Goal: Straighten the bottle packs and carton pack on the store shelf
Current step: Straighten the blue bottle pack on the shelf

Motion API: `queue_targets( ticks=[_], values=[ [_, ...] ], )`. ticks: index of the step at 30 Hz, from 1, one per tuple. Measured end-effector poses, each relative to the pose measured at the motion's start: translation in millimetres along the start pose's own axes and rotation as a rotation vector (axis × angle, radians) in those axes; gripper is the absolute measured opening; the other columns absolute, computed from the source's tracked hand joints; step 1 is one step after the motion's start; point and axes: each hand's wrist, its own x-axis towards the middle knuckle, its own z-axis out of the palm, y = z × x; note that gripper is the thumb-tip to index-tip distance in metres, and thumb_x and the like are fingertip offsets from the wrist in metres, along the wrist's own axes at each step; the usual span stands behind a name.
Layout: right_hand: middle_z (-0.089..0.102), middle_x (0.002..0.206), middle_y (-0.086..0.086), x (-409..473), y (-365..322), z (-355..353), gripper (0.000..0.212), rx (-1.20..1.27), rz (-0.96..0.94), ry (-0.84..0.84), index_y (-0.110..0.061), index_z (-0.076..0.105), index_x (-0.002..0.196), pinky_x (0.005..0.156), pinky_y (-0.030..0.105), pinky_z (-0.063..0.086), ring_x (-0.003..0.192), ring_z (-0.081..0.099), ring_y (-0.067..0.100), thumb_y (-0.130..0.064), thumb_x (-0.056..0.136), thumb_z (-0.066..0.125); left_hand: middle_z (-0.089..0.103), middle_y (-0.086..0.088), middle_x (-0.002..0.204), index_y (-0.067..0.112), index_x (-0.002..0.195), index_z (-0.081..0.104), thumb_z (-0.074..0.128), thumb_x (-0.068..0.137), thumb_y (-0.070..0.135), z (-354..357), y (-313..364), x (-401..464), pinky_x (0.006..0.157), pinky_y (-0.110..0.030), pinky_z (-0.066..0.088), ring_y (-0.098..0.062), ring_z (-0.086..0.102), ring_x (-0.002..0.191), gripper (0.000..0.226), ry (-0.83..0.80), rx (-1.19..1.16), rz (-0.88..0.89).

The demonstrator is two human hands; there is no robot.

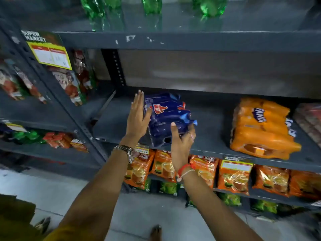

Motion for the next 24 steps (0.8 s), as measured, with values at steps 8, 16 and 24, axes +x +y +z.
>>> queue_targets(
  ticks=[8, 16, 24],
  values=[
    [0.071, 0.095, 0.01, 20.2, 10.8, 49.3, 0.019, 0.325, 0.445, 0.409, -0.017, 0.063, 0.073, 0.089, 0.043, 0.056, 0.089, 0.069, 0.027, -0.02, 0.069, 0.081, 0.055, -0.018, 0.133, 0.006, 0.131, 0.049, 0.049, 0.092, 0.036, 12.9, -40.3, 92.8, 0.103, -0.035, 0.042, -0.03, 0.053, 0.121, 0.05, -0.328, -0.035, -0.255],
    [0.06, 0.12, 0.016, 41.1, 13.2, 55.9, 0.079, 0.271, 0.428, 0.475, -0.01, 0.053, 0.113, 0.093, 0.048, 0.053, 0.103, 0.064, 0.033, -0.035, 0.045, 0.085, 0.071, -0.01, 0.081, 0.006, 0.077, 0.065, 0.066, 0.072, 0.056, 22.0, -58.9, 137.1, 0.069, -0.033, 0.05, -0.027, 0.067, 0.074, 0.051, -0.587, 0.009, -0.347],
    [0.067, 0.114, 0.021, 84.9, -9.5, 20.1, 0.048, 0.05, 0.343, 0.1, -0.003, 0.059, 0.104, 0.085, 0.046, 0.058, 0.095, 0.069, 0.033, -0.02, 0.065, 0.082, 0.07, 0.004, 0.064, 0.006, 0.08, 0.07, 0.08, 0.068, 0.019, -15.8, -87.2, 100.5, 0.058, -0.018, 0.05, -0.004, 0.064, 0.055, 0.02, -0.437, -0.386, -0.57]
  ],
)
